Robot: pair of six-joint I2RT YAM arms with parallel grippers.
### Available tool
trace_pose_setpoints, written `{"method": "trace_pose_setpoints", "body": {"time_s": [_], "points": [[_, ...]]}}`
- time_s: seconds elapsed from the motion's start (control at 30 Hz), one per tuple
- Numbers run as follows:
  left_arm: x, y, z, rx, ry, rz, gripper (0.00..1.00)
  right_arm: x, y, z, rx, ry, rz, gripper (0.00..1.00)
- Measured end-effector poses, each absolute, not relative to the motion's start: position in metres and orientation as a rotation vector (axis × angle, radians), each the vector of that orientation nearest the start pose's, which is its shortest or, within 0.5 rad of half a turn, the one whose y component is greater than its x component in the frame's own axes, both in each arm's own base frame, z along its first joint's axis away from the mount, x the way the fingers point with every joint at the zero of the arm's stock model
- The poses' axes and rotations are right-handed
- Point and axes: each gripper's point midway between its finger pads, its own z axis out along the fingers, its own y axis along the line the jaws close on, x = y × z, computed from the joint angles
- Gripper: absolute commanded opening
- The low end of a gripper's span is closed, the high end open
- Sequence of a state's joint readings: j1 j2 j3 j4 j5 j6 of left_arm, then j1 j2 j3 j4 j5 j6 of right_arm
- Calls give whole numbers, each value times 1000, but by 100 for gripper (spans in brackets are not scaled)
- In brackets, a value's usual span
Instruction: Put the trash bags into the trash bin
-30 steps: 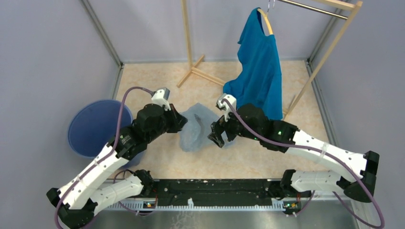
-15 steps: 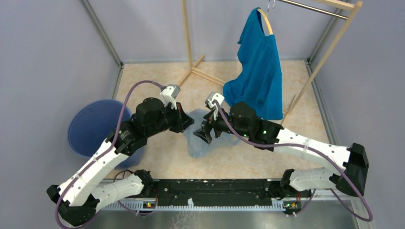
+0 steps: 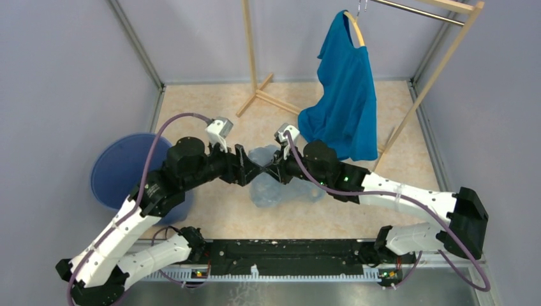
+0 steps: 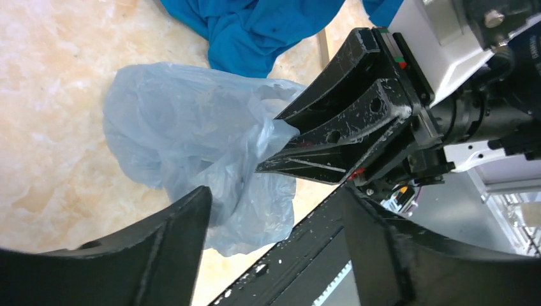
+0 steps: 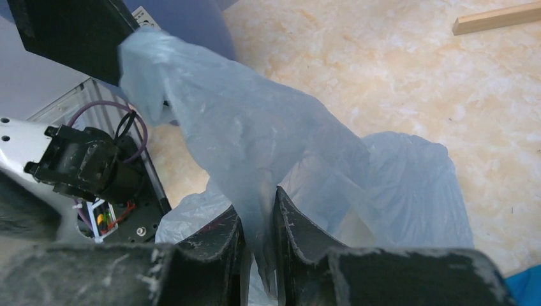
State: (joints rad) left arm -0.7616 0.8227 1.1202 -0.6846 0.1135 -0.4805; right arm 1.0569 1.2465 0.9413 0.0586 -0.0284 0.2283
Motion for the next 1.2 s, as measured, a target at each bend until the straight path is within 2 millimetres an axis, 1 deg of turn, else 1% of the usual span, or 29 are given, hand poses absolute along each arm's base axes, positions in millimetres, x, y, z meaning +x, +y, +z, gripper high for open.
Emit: {"method": "trace_pose_setpoints", "body": {"time_s": [0.03, 0.07, 0.13, 0.23, 0.33, 0.43, 0.5, 0.73, 0.8, 0.97, 1.03, 1.13, 1.17, 1.2], "points": [[168, -213, 311, 373, 2025, -903, 96, 193, 372, 248, -793, 1748, 920, 16], [166, -211, 313, 372, 2010, -905, 98, 193, 372, 248, -795, 1747, 922, 16], [164, -208, 309, 378, 1998, -905, 99, 191, 372, 249, -802, 1746, 933, 16], [162, -207, 296, 401, 2004, -897, 99, 189, 370, 250, -818, 1746, 954, 17], [164, -207, 279, 425, 2035, -868, 98, 190, 368, 248, -833, 1753, 975, 16], [168, -206, 263, 433, 2069, -823, 98, 188, 365, 244, -852, 1771, 988, 16], [173, -203, 259, 418, 2079, -781, 98, 186, 365, 242, -868, 1781, 999, 16], [187, -190, 261, 361, 2055, -677, 98, 177, 361, 237, -910, 1808, 1028, 16], [190, -191, 262, 364, 2049, -670, 98, 173, 359, 239, -919, 1806, 1039, 16], [202, -198, 262, 368, 2042, -650, 92, 170, 355, 248, -920, 1784, 1059, 16], [208, -201, 260, 359, 2044, -631, 84, 170, 354, 252, -919, 1774, 1067, 16], [217, -202, 260, 336, 2034, -609, 60, 169, 352, 255, -921, 1765, 1078, 17], [220, -202, 261, 332, 2027, -600, 47, 169, 352, 255, -921, 1765, 1077, 17], [223, -203, 262, 333, 2019, -591, 31, 169, 352, 254, -920, 1769, 1075, 18]]}}
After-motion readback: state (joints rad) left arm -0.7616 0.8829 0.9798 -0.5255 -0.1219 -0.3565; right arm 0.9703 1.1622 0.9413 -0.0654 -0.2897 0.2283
